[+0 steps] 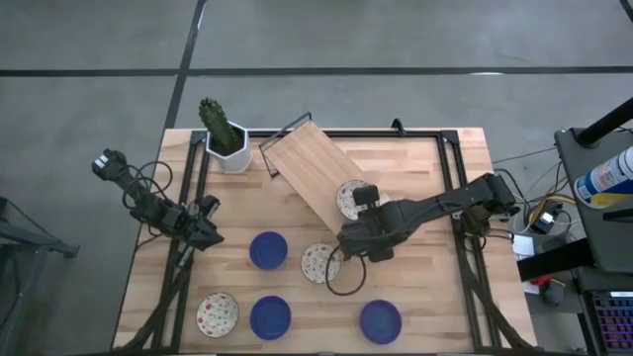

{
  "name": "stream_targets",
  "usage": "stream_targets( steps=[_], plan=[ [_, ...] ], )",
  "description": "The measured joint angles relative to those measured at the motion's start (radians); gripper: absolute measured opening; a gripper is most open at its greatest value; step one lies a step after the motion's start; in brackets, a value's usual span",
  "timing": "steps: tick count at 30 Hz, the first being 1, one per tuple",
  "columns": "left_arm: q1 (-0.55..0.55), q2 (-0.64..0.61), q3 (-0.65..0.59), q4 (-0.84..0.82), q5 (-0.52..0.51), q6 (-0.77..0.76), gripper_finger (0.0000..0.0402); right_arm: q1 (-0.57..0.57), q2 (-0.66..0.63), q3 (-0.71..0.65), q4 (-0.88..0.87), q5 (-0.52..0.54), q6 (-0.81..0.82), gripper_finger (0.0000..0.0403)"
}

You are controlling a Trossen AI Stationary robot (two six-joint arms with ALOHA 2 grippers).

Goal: Pick & Place Mini bowls
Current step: Put the top right white patterned bowl on the shelf

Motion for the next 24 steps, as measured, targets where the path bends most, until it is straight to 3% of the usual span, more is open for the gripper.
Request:
stream_targets(
  steps=[10,24],
  plan=[
    [0.000,0.000,0.000,0.000,0.000,0.000,0.0000,-0.001,0.000,0.024,0.001,-0.032,-0.005,0.0012],
    [0.000,0.000,0.000,0.006,0.000,0.000,0.0000,-0.001,0.001,0.018,0.022,0.003,0.003,0.0067]
  ],
)
